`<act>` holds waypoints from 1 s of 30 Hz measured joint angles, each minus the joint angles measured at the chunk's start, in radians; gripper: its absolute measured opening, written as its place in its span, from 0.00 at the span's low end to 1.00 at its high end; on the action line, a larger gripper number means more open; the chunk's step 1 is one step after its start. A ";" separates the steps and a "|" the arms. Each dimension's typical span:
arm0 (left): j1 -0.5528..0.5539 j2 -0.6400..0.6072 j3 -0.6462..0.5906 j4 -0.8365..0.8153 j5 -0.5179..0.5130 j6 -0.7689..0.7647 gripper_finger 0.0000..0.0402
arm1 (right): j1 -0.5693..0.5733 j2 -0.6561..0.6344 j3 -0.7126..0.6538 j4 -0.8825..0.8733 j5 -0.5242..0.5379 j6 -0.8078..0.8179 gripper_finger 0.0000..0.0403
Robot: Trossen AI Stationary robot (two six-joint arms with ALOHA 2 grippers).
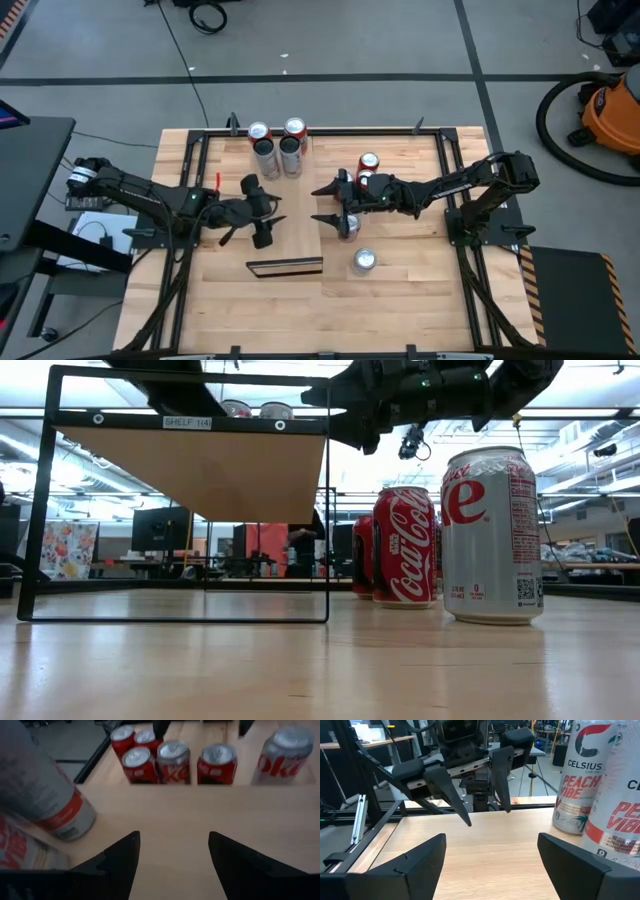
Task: Place canned beverage on shelf
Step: Put the white-pink soda can on the shelf and align it with the other white-pink soda can
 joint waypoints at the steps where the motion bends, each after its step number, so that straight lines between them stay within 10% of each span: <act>1: 0.000 0.000 0.000 0.009 0.001 0.000 0.61 | 0.000 0.000 0.003 -0.006 0.001 -0.001 0.79; 22: 0.024 0.106 0.403 -0.312 -0.076 0.148 0.55 | 0.004 0.000 0.018 -0.075 0.061 -0.033 0.77; 30: 0.099 0.107 0.504 -0.344 -0.045 0.211 0.68 | -0.063 0.000 0.018 -0.119 0.060 -0.075 0.77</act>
